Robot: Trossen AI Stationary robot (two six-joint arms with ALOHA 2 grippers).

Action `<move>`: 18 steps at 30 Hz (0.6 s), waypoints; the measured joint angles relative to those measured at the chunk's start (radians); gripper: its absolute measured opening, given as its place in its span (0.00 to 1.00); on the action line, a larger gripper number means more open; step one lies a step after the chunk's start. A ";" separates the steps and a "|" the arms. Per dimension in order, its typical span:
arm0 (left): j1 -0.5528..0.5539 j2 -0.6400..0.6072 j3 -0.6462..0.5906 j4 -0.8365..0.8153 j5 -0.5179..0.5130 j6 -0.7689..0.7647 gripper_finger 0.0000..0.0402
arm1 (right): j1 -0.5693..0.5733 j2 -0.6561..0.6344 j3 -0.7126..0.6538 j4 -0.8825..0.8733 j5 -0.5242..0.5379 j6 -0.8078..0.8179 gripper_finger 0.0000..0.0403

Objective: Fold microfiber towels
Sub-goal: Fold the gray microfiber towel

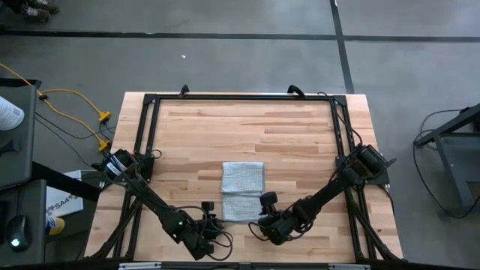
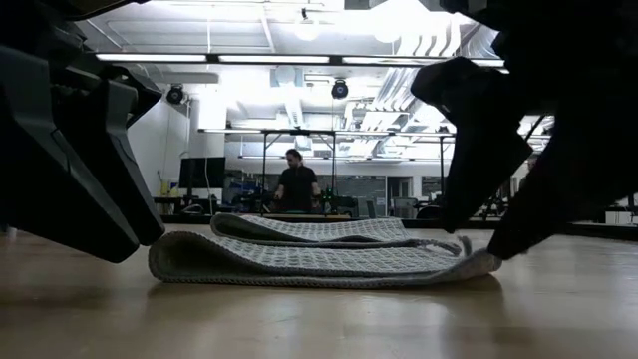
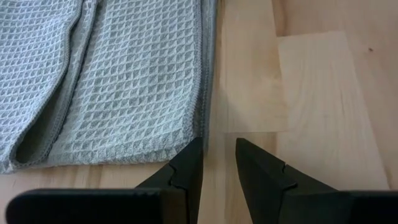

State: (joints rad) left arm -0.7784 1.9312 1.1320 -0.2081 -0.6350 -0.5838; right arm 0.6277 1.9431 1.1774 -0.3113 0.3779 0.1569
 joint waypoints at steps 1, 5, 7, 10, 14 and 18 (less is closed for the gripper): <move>0.000 0.000 0.000 0.000 0.000 0.000 0.24 | 0.000 0.000 0.000 -0.004 0.000 0.000 0.38; 0.000 0.000 0.000 0.001 0.000 0.000 0.24 | -0.006 0.000 0.000 -0.001 -0.002 -0.001 0.36; 0.000 0.000 0.000 0.001 0.000 0.000 0.24 | -0.006 0.000 0.000 0.001 -0.005 0.000 0.34; 0.000 0.000 0.000 0.001 0.000 0.000 0.24 | -0.007 0.000 0.000 -0.001 -0.018 0.001 0.32; 0.000 0.000 0.000 0.001 0.000 0.000 0.24 | -0.006 0.000 0.000 0.001 -0.022 0.003 0.29; 0.000 0.000 0.000 0.001 0.010 -0.001 0.24 | -0.001 0.000 0.001 0.001 -0.044 0.026 0.29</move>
State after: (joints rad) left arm -0.7784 1.9312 1.1320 -0.2070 -0.6248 -0.5846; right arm 0.6264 1.9434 1.1782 -0.3107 0.3339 0.1834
